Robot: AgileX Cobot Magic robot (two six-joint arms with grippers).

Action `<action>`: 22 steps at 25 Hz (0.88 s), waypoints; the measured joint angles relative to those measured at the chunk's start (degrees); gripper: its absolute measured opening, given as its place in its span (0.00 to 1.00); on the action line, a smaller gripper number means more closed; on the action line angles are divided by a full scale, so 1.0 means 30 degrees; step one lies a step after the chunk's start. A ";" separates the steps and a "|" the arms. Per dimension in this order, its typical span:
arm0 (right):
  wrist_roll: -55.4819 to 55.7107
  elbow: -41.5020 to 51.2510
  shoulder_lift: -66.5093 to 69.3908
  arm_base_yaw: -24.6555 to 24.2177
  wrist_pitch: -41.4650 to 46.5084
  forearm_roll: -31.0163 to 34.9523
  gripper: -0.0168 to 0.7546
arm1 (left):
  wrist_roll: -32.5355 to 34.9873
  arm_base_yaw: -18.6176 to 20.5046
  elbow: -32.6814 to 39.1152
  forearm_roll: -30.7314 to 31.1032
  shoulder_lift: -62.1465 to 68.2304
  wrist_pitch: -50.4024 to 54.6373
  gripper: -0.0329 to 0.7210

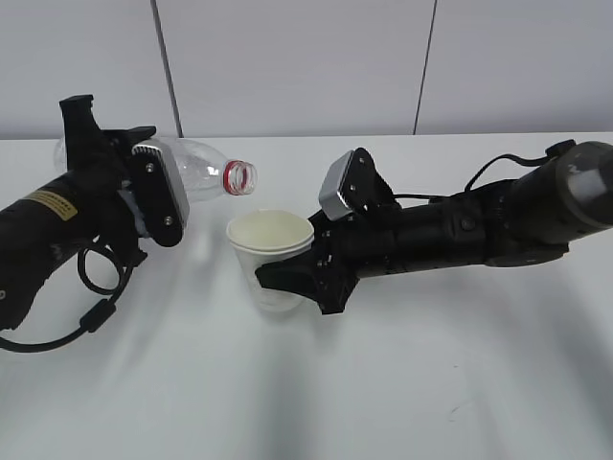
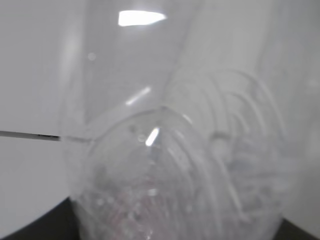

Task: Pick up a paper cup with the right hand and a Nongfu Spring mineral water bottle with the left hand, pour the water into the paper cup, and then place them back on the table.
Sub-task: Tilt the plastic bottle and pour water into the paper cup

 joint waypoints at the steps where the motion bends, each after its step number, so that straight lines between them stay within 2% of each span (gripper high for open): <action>1: 0.0000 0.0000 0.0000 0.0000 0.0014 0.0000 0.59 | 0.0150 0.0000 0.0000 -0.0023 0.0000 -0.0047 0.54; 22: 0.0034 0.0000 0.0000 0.0000 0.0014 -0.0255 0.59 | 0.2922 0.0000 0.0000 -0.0268 0.0000 -0.0632 0.54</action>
